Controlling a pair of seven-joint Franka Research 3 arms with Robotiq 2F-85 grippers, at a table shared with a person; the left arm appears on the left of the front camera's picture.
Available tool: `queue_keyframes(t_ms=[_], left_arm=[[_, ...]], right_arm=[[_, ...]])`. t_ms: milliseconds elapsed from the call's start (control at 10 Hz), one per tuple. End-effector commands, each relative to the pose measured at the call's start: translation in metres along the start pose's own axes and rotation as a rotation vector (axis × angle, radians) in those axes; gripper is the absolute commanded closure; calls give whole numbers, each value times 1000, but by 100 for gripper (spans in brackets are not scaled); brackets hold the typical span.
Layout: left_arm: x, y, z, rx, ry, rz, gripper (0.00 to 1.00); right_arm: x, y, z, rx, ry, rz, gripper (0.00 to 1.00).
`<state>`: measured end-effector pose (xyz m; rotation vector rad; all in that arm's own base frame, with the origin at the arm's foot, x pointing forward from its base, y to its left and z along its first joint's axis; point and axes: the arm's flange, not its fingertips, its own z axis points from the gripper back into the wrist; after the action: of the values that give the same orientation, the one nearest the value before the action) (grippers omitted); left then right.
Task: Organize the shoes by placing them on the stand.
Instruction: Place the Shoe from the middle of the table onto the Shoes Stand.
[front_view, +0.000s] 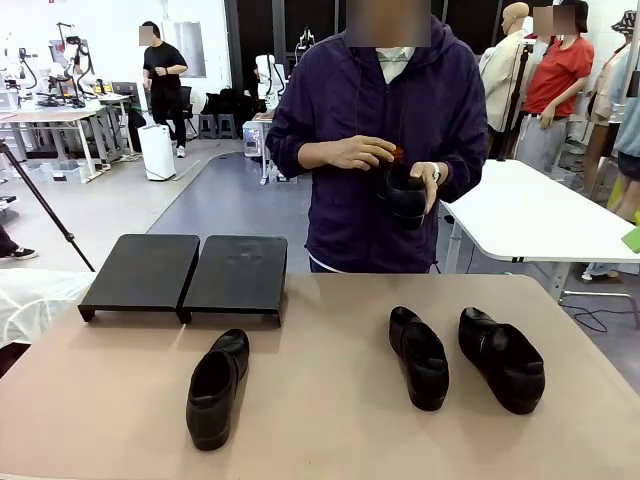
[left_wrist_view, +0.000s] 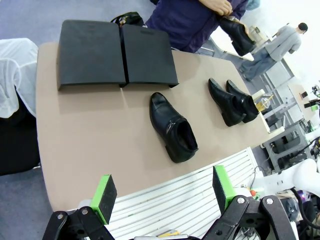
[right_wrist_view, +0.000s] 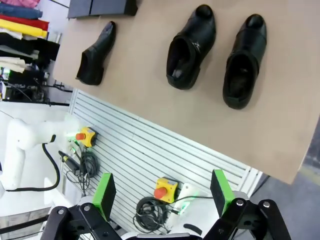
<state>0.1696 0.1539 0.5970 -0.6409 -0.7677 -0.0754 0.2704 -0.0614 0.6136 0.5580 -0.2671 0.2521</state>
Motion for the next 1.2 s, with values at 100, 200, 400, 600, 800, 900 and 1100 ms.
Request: queue_keyframes(t_ms=[100, 200, 400, 600, 800, 900, 1100], left_arm=[[20, -80, -57, 77, 126, 34, 0], [26, -127, -114, 101, 268, 13, 0], [14, -169, -201, 136, 412, -103, 0], [-23, -185, -292, 291, 478, -72, 0], [-64, -187, -358, 360, 392, -86, 0], [-78, -182, -382, 354, 380, -104, 0], [-80, -163, -404, 393, 328, -106, 0]], right_arm=[[1, -1, 4, -5, 10, 5, 0], [1, -1, 4, -5, 10, 5, 0], [1, -1, 4, -5, 10, 5, 0], [1, -1, 4, -5, 10, 5, 0], [1, -1, 4, -5, 10, 5, 0], [1, -1, 4, -5, 10, 5, 0], [1, -1, 4, -5, 10, 5, 0]])
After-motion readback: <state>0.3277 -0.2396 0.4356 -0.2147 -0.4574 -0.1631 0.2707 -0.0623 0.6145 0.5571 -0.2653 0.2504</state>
